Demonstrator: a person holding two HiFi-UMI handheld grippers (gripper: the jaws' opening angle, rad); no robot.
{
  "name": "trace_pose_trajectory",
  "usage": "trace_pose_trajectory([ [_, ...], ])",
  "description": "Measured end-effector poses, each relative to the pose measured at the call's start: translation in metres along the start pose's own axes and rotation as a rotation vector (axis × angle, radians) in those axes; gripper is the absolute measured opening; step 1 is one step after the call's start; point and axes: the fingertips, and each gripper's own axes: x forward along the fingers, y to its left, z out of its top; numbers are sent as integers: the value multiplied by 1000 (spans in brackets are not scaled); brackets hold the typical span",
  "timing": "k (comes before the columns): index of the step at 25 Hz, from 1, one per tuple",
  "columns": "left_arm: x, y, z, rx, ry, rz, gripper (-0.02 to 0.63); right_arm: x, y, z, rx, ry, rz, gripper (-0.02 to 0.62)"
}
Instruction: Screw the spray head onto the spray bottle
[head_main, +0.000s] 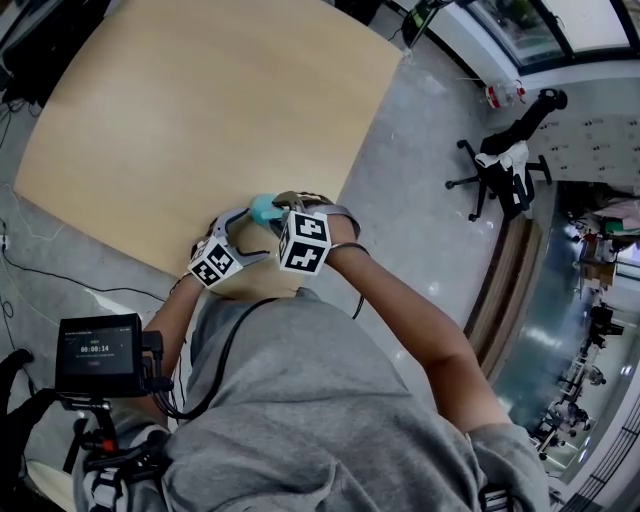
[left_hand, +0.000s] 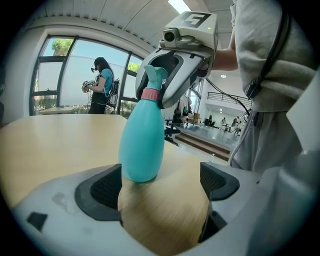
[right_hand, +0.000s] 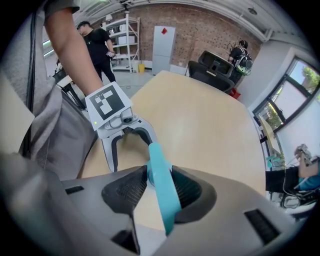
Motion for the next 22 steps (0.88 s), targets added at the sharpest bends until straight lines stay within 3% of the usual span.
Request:
trace_pose_trajectory([
  [8, -8, -3, -8, -9, 17, -6, 472, 8, -2, -3, 97, -40, 0, 146],
  [18, -7, -7, -17, -5, 35, -27, 472, 12, -3, -7, 355, -164, 29, 146],
  [22, -6, -12, -21, -2, 44, -33, 471, 14, -2, -7, 393, -188, 37, 147],
])
